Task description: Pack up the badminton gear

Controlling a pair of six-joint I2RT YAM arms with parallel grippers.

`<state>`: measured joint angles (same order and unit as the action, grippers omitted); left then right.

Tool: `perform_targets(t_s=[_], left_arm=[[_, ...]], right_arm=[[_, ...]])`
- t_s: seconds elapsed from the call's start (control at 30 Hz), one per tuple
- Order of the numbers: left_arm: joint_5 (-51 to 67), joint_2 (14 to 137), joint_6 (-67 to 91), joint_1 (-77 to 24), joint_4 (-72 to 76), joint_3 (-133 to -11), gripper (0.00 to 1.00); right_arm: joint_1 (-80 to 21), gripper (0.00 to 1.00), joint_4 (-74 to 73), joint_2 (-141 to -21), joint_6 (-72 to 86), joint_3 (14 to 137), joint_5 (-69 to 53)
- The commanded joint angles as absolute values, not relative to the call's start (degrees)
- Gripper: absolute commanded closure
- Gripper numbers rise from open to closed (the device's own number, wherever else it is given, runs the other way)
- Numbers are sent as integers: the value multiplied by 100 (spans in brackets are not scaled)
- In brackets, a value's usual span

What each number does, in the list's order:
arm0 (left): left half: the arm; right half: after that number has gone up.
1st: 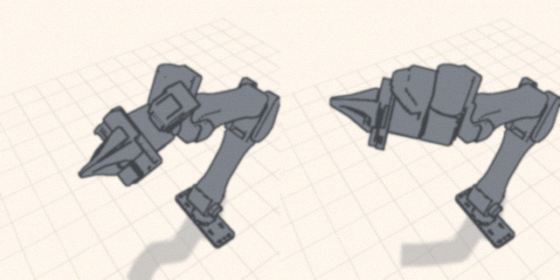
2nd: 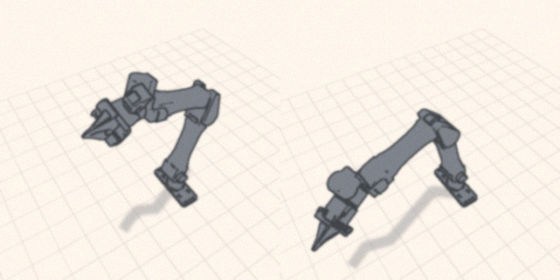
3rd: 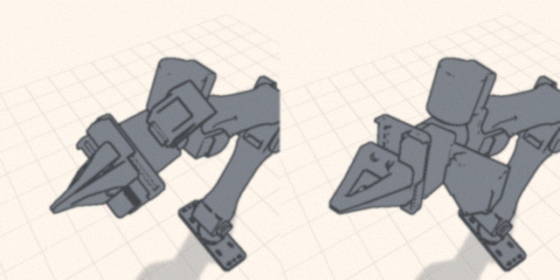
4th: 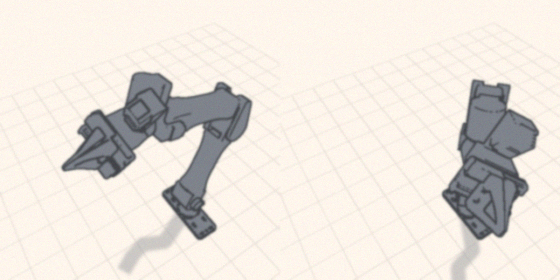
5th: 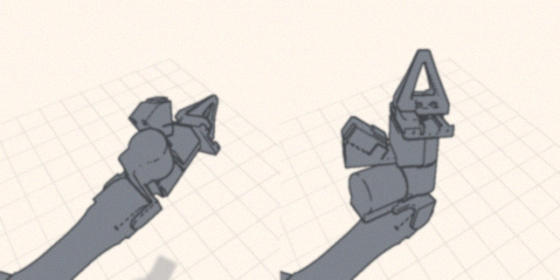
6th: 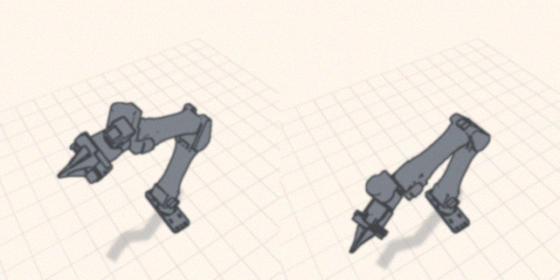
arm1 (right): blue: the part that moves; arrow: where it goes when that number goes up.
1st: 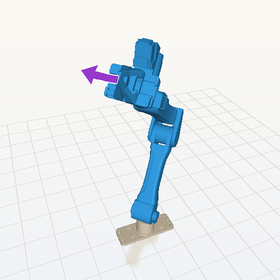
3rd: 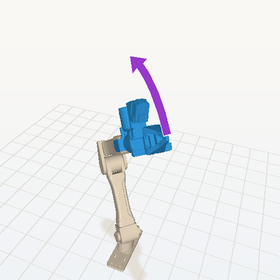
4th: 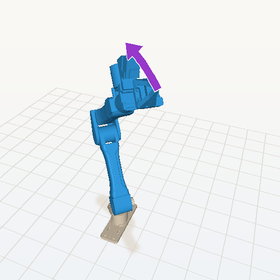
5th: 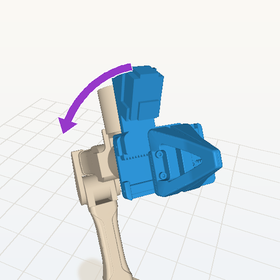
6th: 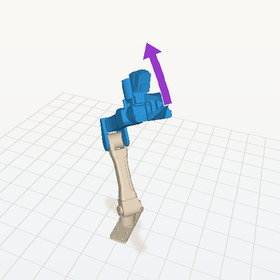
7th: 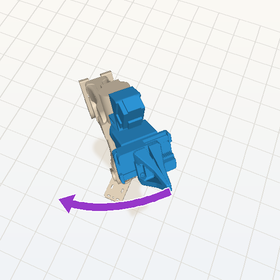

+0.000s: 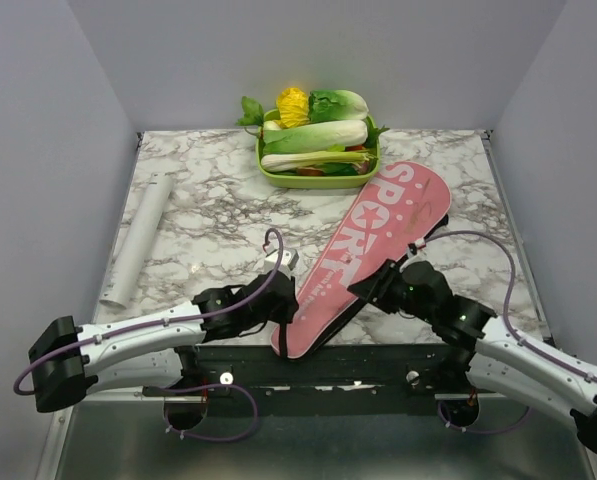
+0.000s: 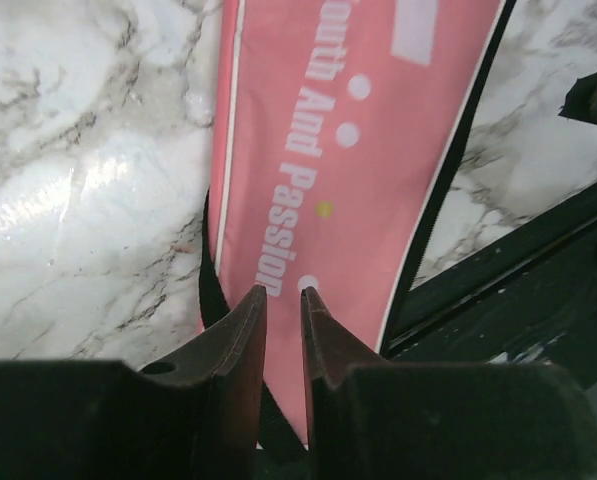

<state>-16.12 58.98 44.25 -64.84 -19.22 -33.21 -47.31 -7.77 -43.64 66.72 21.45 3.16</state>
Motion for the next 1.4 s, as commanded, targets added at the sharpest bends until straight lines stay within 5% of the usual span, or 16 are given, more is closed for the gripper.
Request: perform_targets(t_s=[0.0, 0.3, 0.77, 1.1, 1.37], left_arm=[[-1785, 5669, 4141, -6451, -2373, -3954, 72], [-897, 7205, 3700, -6469, -1600, -4939, 73], [-457, 9412, 3595, -6469, -721, -5713, 73], [-553, 9563, 3726, -6092, -422, -4607, 73], [-615, 8746, 3560, -4880, -351, -3569, 73]], right_arm=[[-4755, 48, -3618, -3789, 6486, 2706, 1615], [-4545, 40, -4491, -4455, 6565, 3436, 2873], [-1311, 36, -2990, -6064, 5168, 4060, 1899], [-247, 36, -2654, -6767, 4869, 4482, 1556], [-114, 36, -2637, -7048, 4527, 4684, 1687]])
